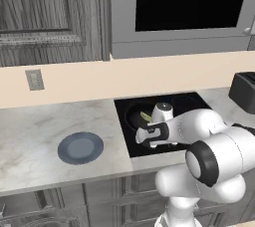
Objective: Pick up the butter stick and place it in the pan. Then turn on the burner for the pan.
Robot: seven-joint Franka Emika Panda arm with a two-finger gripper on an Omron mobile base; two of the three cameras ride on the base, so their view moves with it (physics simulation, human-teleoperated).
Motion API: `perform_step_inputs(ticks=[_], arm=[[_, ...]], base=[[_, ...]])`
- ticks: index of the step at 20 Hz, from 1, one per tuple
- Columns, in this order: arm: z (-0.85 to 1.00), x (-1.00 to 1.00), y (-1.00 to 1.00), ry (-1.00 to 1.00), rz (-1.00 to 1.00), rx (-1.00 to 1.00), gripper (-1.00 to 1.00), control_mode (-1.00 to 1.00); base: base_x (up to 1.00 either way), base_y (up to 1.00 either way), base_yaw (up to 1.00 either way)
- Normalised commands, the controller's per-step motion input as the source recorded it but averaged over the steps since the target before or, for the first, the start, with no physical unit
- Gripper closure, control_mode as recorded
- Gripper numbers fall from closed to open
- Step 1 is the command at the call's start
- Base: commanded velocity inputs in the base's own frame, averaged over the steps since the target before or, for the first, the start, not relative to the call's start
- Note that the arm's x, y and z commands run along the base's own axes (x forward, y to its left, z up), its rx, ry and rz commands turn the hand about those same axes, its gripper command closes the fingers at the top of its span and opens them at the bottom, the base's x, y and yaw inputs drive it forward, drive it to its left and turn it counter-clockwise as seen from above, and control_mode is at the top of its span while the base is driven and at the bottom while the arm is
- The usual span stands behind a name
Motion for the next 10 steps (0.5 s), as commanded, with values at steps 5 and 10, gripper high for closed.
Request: perform_step_inputs(ticks=[5,10], arm=[[-0.04,0.11,0.00,0.00,0.00,0.00,-1.00,-1.00],[0.00,0.14,0.00,0.00,0.00,0.00,-1.00,-1.00]], base=[[0.00,0.00,0.00],[0.00,0.00,0.00]])
